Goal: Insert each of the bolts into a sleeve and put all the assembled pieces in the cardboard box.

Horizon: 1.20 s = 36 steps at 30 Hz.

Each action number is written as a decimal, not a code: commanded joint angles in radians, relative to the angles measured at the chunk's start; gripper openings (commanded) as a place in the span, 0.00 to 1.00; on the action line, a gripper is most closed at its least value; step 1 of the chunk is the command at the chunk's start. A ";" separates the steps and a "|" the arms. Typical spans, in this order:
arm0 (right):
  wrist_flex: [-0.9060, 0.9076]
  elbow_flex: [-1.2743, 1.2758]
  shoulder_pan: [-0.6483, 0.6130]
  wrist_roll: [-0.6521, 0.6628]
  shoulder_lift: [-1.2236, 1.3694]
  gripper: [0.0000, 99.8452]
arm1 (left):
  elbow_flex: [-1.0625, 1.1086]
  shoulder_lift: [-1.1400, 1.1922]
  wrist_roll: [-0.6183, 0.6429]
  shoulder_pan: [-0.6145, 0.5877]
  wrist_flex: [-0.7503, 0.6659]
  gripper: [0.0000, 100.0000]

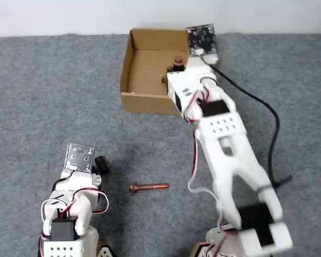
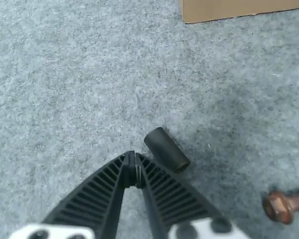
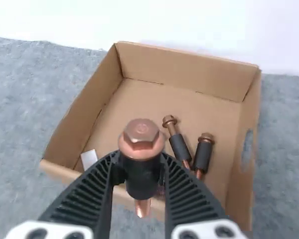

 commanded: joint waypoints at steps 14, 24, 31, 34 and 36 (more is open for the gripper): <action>0.070 -0.454 0.001 0.061 0.524 0.01 | -0.002 -0.008 -0.012 -0.006 0.003 0.00; 0.265 -0.565 -0.002 0.083 0.602 0.17 | -0.002 -0.008 -0.012 -0.006 0.003 0.00; 0.282 -0.568 -0.002 0.078 0.524 0.17 | -0.002 -0.008 -0.012 -0.006 0.003 0.00; 0.400 -0.569 -0.027 0.078 0.430 0.17 | -0.002 -0.008 -0.015 -0.008 0.003 0.00; 0.524 -0.569 -0.048 0.078 0.366 0.17 | -0.002 -0.008 -0.017 -0.048 0.005 0.00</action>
